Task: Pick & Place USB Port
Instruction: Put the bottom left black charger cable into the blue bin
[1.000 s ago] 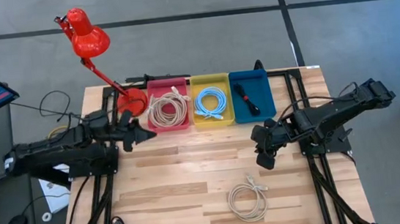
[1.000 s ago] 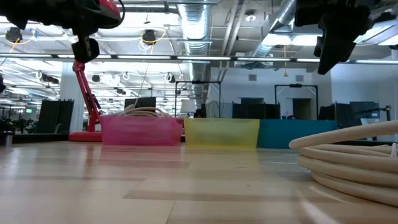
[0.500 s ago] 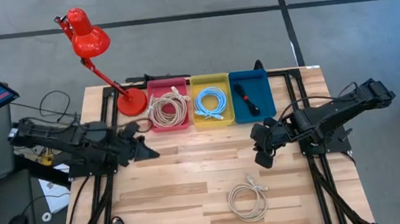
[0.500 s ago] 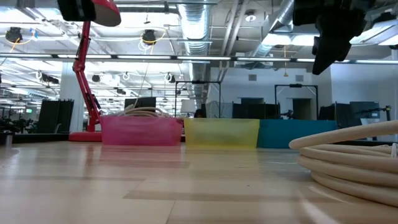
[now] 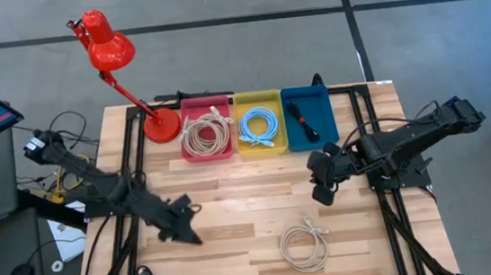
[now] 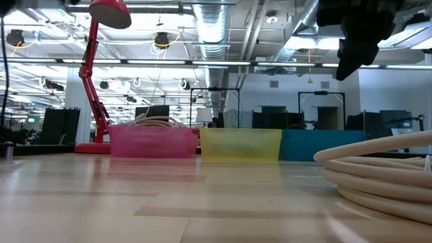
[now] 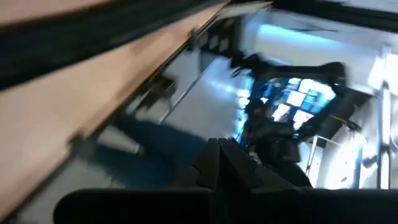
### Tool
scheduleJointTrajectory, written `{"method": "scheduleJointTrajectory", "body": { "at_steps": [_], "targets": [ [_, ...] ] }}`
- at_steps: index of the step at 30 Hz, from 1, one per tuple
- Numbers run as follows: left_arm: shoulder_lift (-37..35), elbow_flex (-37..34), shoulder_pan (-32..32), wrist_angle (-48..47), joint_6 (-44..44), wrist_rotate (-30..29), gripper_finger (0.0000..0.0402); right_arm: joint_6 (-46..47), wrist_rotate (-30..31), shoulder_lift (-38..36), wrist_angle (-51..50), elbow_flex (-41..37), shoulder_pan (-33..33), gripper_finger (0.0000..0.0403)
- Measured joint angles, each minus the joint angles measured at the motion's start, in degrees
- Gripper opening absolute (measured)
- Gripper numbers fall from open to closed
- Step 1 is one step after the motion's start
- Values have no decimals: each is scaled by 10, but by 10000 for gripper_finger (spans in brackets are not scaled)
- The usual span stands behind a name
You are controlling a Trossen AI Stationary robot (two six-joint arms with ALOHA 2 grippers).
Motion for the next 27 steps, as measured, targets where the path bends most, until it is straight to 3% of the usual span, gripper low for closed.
{"method": "scheduleJointTrajectory", "body": {
  "at_steps": [6,13,19,27],
  "targets": [
    [56,0,-65,-4,-183,81,3,0,52,0,0,0,0,76],
    [79,1,-88,-55,-326,286,3,0,74,0,0,0,-8,76],
    [79,0,-89,-163,-284,237,3,1,76,1,8,-5,-19,76],
    [85,70,-108,-167,-379,288,3,2,75,1,88,-81,-20,76]
  ]
}}
